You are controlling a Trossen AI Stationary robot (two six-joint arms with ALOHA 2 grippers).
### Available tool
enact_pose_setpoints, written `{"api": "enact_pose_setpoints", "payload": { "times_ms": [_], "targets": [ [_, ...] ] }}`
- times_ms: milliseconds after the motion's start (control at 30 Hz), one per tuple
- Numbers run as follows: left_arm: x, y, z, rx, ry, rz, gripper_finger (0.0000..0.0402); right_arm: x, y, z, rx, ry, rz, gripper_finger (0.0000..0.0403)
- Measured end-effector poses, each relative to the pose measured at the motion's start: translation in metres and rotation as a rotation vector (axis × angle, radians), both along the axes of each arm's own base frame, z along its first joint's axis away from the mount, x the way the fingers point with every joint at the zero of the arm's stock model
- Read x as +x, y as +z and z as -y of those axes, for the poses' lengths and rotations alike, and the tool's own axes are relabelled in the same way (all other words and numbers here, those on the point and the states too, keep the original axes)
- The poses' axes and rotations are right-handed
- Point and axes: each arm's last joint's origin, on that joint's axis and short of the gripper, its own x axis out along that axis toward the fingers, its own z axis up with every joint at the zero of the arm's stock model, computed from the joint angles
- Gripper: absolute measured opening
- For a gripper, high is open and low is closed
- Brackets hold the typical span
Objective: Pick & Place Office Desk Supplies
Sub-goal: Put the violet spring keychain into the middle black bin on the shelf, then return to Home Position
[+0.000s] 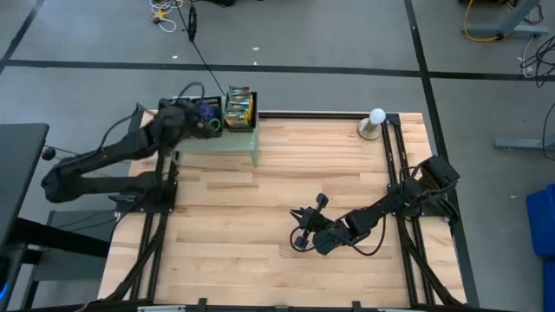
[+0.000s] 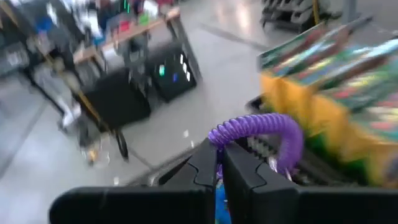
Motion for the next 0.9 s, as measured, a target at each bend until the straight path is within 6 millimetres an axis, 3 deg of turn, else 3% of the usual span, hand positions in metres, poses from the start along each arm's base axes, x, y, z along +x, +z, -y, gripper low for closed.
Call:
{"api": "enact_pose_setpoints", "payload": {
  "times_ms": [167,367,600,900],
  "targets": [
    [0.0,-0.002,-0.025,-0.134,-0.021,0.031,0.0027,0.0,0.0,0.0,-0.002,0.007,-0.009,0.0029],
    [0.005,-0.013,-0.04,-0.215,-0.031,0.033,0.0062,0.0,0.0,0.0,-0.001,0.007,-0.009,0.003],
    [0.003,-0.012,-0.038,-0.247,-0.037,-0.031,0.0117,0.001,-0.001,0.002,0.001,0.004,-0.011,0.003],
    [-0.007,0.022,-0.028,-0.274,-0.106,0.012,0.0174,0.005,-0.001,0.011,0.007,0.018,-0.039,0.003]
  ]
}}
